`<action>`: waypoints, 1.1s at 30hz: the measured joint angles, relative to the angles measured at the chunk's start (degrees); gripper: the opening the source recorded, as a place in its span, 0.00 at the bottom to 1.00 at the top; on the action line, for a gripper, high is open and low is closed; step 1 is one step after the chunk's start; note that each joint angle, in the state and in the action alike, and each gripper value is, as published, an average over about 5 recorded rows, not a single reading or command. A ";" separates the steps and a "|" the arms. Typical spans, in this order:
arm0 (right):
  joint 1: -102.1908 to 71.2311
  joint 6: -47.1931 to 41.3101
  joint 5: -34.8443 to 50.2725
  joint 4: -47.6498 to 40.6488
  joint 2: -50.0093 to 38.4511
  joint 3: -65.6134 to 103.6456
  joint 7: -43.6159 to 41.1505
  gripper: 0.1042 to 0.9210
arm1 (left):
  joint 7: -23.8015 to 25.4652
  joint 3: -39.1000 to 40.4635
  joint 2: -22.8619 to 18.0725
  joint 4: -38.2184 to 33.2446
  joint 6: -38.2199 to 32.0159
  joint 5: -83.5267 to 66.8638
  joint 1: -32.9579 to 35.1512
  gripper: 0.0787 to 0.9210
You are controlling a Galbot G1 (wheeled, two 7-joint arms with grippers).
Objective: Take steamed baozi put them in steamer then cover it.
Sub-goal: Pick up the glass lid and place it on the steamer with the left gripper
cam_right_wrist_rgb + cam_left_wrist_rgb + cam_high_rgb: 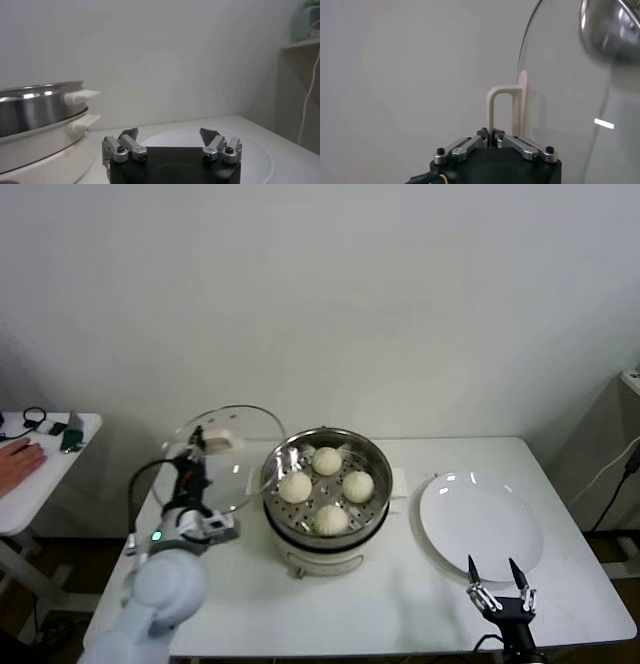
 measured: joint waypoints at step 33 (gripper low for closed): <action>0.92 4.06 1.93 -2.95 -1.51 0.21 0.01 0.88 | 4.29 19.89 -23.23 14.82 1.98 25.68 -5.86 0.08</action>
